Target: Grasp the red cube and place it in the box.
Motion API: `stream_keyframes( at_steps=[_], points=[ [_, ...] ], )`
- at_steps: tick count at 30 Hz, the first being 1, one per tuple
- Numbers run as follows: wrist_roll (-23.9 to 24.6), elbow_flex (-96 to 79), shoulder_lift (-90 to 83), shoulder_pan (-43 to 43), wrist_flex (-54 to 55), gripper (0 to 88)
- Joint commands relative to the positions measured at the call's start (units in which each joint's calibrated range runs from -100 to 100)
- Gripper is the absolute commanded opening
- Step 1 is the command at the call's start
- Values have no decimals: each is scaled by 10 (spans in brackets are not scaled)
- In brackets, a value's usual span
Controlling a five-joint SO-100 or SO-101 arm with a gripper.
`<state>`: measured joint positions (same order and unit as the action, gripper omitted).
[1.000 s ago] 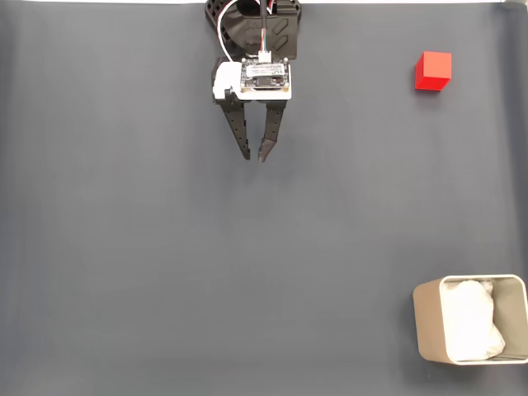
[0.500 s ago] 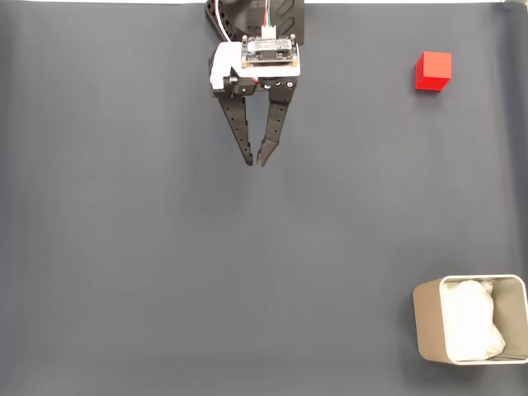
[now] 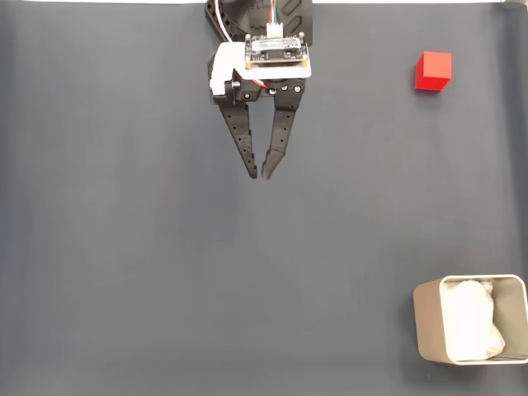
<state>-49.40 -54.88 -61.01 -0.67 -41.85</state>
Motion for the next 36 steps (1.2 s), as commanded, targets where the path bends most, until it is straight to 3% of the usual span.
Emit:
stream_keyframes(
  at_steps=[1,14,23,36],
  points=[
    [1,68,23,-8,8,0],
    [-3,214,112,-57,-100,0],
    [-1,297,150,-191,-208,0],
    [5,305,158,-361,-260,0]
  ],
)
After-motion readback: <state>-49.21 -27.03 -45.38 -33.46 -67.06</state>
